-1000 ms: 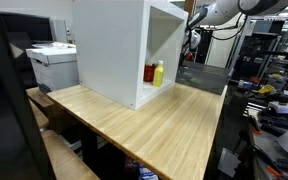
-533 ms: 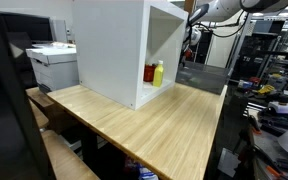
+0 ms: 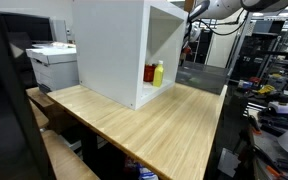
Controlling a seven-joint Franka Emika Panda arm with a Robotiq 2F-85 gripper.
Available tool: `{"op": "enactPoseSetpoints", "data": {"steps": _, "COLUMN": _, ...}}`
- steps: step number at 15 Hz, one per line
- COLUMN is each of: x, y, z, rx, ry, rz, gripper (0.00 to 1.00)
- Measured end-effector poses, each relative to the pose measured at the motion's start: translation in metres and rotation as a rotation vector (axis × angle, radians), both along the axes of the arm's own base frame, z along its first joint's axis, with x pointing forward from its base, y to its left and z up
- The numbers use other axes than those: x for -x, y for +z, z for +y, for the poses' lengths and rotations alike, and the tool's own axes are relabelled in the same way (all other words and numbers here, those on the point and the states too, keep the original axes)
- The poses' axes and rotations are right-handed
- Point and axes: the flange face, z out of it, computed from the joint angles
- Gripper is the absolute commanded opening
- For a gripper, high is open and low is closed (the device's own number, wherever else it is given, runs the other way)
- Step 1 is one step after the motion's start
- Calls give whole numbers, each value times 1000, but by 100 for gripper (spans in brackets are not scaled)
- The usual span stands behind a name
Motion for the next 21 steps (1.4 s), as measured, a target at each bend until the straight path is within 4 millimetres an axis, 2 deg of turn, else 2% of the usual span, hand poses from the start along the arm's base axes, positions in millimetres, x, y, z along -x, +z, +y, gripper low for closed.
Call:
{"op": "enactPoseSetpoints", "data": {"steps": 13, "x": 6, "y": -10, "z": -9, "rx": -5, "ry": -14, "rz": 14, "gripper": 100}}
{"op": "enactPoseSetpoints", "data": {"steps": 21, "x": 2, "y": -17, "z": -8, "rx": -5, "ry": -9, "rz": 16, "gripper": 100}}
